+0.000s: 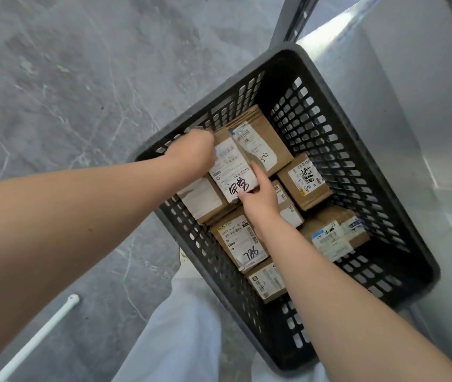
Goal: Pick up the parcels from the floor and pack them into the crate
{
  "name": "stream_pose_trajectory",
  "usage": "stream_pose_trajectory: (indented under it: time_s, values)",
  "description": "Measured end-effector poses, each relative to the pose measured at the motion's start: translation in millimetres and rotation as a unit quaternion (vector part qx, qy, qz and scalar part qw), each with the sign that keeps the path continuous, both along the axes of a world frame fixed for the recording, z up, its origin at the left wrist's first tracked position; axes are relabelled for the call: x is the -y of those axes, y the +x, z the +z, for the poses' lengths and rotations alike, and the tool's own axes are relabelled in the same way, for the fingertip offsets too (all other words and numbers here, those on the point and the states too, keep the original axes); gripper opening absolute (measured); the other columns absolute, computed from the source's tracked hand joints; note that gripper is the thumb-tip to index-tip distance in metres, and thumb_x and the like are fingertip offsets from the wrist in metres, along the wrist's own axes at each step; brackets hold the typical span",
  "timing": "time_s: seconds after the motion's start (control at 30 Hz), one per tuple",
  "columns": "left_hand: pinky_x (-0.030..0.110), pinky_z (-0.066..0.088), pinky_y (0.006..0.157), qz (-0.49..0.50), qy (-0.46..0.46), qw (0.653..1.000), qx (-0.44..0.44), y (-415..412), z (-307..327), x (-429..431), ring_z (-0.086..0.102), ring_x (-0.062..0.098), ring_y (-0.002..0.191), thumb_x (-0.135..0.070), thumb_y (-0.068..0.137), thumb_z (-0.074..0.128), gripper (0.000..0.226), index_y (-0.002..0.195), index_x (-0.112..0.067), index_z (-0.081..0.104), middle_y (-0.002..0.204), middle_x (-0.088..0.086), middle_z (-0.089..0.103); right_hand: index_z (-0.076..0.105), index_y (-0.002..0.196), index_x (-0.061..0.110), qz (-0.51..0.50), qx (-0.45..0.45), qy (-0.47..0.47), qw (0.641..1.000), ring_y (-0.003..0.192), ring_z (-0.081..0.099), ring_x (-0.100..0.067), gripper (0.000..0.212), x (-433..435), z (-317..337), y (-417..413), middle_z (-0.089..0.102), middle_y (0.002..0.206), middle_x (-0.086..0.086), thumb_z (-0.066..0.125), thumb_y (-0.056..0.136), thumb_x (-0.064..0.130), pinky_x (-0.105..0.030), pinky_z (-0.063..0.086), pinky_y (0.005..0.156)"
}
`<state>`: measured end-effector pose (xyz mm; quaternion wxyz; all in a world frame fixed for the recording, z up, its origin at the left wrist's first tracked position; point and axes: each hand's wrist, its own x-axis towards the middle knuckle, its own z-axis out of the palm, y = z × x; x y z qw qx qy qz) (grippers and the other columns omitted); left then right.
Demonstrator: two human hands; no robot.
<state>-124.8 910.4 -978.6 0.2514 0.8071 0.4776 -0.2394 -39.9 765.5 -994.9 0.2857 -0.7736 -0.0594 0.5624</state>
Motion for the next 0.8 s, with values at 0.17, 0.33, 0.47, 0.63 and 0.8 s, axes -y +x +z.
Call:
stream_pose_trajectory:
  time_s: [0.17,0.33,0.47,0.63,0.8]
  values:
    - [0.041,0.05,0.091,-0.116,0.104,0.988,0.016,-17,10,20,0.05,0.028,0.123,-0.016,0.093,0.055,0.062,0.146,-0.004,0.024,0.141,0.014,0.043,0.019,0.154,0.03,0.096,-0.002,-0.03,0.995,0.127,0.046,-0.024,0.091,-27,8,-2,0.027,0.153,0.001,0.055,0.083,-0.015,-0.03,0.051,0.091]
    - [0.032,0.021,0.117,-0.2,0.118,0.973,0.022,-18,50,31,0.015,0.025,0.147,-0.011,0.095,0.046,0.071,0.153,-0.003,0.005,0.16,0.014,0.012,0.009,0.156,0.018,0.21,0.097,-0.055,0.971,0.145,0.025,-0.026,0.082,-43,35,18,0.014,0.16,-0.004,0.059,0.092,0.008,-0.049,0.029,0.117]
    - [0.035,0.017,0.119,-0.143,0.08,0.984,0.071,-21,103,21,0.015,0.024,0.148,-0.016,0.099,0.04,0.061,0.154,-0.008,0.015,0.161,0.011,0.017,0.016,0.155,0.021,0.179,0.152,-0.005,0.972,0.151,0.004,-0.016,0.07,-42,101,22,0.007,0.163,0.003,0.048,0.096,0.002,-0.045,0.015,0.122]
    - [0.039,0.005,0.123,-0.194,0.152,0.968,0.05,-9,241,12,0.001,0.026,0.15,-0.033,0.103,0.026,0.064,0.152,-0.003,0.0,0.162,0.014,0.005,0.018,0.155,0.027,0.135,0.188,0.026,0.973,0.15,0.005,-0.009,0.063,-26,232,25,0.006,0.163,0.01,0.046,0.101,0.01,-0.033,0.013,0.119]
    - [0.037,-0.005,0.122,-0.153,0.194,0.962,0.113,5,387,18,-0.012,0.022,0.149,-0.034,0.103,0.012,0.06,0.15,-0.006,-0.012,0.162,0.011,-0.009,0.018,0.155,0.029,0.085,0.252,0.075,0.961,0.149,0.005,-0.006,0.057,-6,388,42,0.007,0.164,0.01,0.04,0.103,0.021,-0.034,0.013,0.121]
